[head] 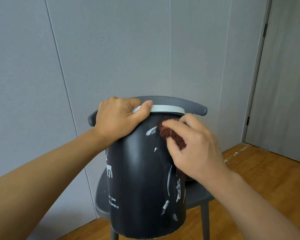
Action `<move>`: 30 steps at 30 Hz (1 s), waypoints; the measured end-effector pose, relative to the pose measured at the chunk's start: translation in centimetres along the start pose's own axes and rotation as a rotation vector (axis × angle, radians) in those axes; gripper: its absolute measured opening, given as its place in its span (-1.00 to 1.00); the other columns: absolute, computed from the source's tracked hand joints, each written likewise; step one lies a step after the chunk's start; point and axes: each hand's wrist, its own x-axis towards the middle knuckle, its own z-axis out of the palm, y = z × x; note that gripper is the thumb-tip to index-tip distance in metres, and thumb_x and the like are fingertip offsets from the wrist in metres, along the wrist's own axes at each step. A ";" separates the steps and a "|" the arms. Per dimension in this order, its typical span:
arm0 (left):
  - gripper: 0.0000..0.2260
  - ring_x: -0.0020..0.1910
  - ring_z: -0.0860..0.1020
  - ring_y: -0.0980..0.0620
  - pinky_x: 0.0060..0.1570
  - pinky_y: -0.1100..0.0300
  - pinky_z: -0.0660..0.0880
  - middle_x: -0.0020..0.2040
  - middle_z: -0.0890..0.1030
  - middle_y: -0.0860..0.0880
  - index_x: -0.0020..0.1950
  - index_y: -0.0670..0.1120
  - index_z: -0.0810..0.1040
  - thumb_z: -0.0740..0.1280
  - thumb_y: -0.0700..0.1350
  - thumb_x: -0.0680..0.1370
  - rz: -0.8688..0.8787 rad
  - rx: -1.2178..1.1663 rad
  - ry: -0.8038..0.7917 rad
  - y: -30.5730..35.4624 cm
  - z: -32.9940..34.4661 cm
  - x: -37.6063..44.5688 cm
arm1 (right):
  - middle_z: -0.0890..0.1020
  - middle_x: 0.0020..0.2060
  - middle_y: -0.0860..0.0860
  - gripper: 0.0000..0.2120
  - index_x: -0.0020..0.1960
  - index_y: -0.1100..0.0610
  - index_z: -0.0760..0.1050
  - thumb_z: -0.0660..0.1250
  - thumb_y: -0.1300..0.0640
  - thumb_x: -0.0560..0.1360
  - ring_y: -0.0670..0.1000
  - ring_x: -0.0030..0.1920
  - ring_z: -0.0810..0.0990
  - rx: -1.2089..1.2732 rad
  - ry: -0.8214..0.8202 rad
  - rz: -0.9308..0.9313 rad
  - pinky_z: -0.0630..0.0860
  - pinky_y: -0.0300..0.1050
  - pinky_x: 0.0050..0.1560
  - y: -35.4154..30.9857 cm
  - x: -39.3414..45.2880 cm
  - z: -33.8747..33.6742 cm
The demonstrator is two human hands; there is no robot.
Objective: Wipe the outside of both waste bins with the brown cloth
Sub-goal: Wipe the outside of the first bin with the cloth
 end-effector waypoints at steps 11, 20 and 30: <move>-0.39 -0.45 0.35 -0.12 -0.37 0.07 0.33 -0.54 0.26 -0.05 -0.37 -0.14 0.34 0.02 0.39 0.50 -0.029 0.032 -0.039 0.1 0.0 0.3 | 0.52 0.04 -0.01 -0.65 0.31 0.03 0.58 0.28 -0.06 0.58 0.05 0.02 0.53 -0.014 0.029 0.006 0.60 0.03 -0.17 -0.8 1.0 0.9; -0.40 -0.49 0.30 -0.02 -0.39 0.09 0.25 -0.55 0.24 -0.05 -0.39 -0.11 0.26 -0.02 0.40 0.49 -0.008 0.071 -0.053 0.9 0.2 0.4 | 0.54 -0.03 -0.01 -0.72 0.22 0.01 0.63 0.34 0.02 0.53 0.08 -0.02 0.54 -0.088 -0.017 -0.126 0.59 0.03 -0.26 -0.9 0.8 -0.2; -0.41 -0.48 0.32 -0.06 -0.36 0.06 0.34 -0.55 0.25 -0.05 -0.40 -0.09 0.26 -0.04 0.39 0.50 -0.008 0.081 -0.051 0.8 -0.1 0.3 | 0.53 -0.02 -0.02 -0.70 0.22 0.02 0.64 0.31 0.01 0.54 0.06 -0.05 0.52 -0.054 -0.149 -0.242 0.59 0.06 -0.29 -0.6 0.1 -1.0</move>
